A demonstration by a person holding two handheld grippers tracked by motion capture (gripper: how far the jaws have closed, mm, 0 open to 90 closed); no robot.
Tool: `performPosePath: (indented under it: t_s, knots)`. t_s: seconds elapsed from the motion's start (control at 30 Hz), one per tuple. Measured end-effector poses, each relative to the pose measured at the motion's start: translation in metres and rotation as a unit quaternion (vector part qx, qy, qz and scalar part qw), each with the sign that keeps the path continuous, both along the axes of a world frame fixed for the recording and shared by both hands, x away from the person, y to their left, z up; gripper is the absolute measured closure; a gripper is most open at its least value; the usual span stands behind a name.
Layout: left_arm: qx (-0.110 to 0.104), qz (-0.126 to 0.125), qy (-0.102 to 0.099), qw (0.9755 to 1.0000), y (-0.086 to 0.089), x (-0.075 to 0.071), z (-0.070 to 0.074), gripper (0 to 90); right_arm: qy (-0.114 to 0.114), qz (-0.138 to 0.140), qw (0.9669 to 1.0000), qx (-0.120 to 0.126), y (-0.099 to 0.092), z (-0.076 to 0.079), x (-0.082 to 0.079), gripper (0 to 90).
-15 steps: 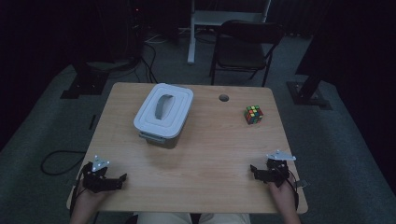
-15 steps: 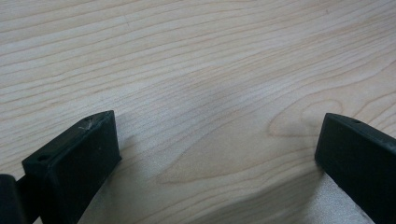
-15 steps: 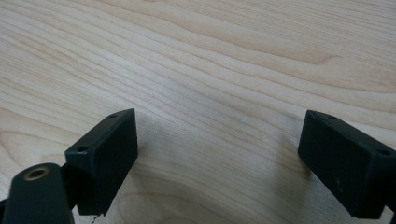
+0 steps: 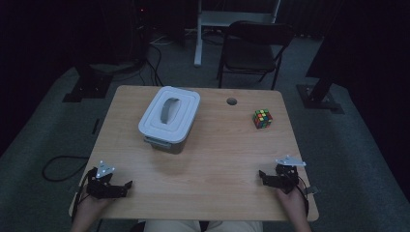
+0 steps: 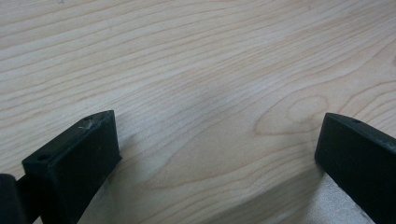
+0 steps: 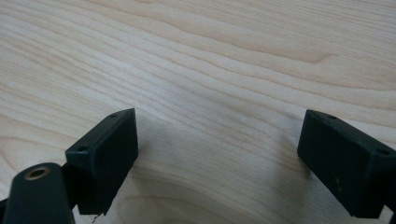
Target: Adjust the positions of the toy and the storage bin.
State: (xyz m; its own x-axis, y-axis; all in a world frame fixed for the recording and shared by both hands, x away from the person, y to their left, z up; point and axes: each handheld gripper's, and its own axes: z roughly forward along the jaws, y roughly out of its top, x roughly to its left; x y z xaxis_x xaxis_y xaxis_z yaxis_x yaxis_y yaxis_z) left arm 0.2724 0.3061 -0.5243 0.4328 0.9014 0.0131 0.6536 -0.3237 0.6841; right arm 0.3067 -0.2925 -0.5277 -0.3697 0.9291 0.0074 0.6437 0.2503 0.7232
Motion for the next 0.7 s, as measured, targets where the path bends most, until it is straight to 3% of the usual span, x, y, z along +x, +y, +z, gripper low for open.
performPosePath:
  t_s: [0.17, 0.43, 0.57, 0.7]
  knots:
    - [0.006, -0.016, 0.009, 0.9998, -0.002, 0.008, 0.002, 0.5, 0.0, -0.032, 0.9995, 0.0, 0.012, 0.0, -0.001, 11.7]
    - [-0.007, -0.029, 0.015, 0.9994, -0.007, 0.022, 0.003, 0.5, 0.001, -0.028, 0.9996, 0.0, 0.019, 0.0, 0.005, 11.3]
    - [-0.011, -0.037, 0.012, 0.9992, -0.008, 0.03, 0.004, 0.5, 0.002, -0.017, 0.9997, 0.016, 0.027, 0.001, 0.009, 11.5]
    - [-0.016, -0.041, 0.009, 0.999, -0.008, 0.038, 0.005, 0.5, 0.001, -0.009, 1.0, 0.001, 0.04, 0.001, 0.017, 12.1]
